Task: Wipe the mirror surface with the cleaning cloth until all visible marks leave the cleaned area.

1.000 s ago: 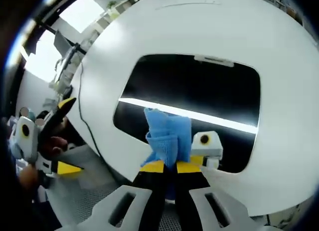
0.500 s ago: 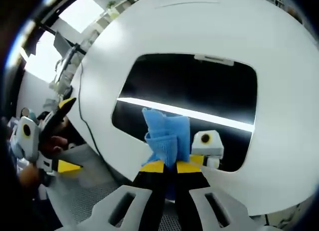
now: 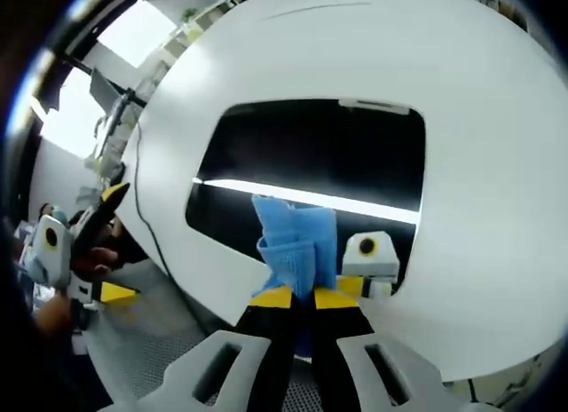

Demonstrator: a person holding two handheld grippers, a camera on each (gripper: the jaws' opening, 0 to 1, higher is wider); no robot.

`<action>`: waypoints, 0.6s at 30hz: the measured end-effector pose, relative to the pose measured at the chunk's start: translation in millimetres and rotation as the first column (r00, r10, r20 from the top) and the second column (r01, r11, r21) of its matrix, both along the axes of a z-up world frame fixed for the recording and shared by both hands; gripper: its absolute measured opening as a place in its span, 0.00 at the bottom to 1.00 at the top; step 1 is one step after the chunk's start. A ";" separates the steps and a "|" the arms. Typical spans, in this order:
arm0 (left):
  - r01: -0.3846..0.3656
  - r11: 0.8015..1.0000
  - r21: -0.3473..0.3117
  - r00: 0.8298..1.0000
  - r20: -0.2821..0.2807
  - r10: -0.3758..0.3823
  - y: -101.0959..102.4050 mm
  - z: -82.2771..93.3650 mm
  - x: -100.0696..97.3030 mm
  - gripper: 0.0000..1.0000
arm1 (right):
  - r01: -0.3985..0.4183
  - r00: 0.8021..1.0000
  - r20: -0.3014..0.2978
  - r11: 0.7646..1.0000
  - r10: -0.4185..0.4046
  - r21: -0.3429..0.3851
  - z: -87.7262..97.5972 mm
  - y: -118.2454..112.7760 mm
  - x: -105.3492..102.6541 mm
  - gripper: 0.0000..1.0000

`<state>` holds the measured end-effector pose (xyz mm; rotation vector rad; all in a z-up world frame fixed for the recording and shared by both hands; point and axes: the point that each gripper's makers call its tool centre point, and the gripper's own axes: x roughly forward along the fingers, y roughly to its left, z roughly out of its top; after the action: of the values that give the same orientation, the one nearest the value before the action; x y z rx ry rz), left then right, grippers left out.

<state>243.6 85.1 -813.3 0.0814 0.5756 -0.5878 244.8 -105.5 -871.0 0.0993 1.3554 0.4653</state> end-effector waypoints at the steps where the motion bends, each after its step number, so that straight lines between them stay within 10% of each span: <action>1: -0.001 1.000 0.000 1.000 0.000 0.001 0.2 -0.2 0.1 0.99 | 0.005 1.000 0.001 1.000 -0.005 0.000 0.2 -2.3 0.6 0.00; 18: -0.006 1.000 0.002 1.000 0.002 0.006 1.2 0.1 0.6 0.99 | 0.029 1.000 -0.003 1.000 -0.029 0.008 0.1 -13.0 3.9 0.00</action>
<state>244.2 86.3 -813.1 0.0825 0.5744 -0.5811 248.7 -118.5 -870.9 0.1256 1.3533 0.4467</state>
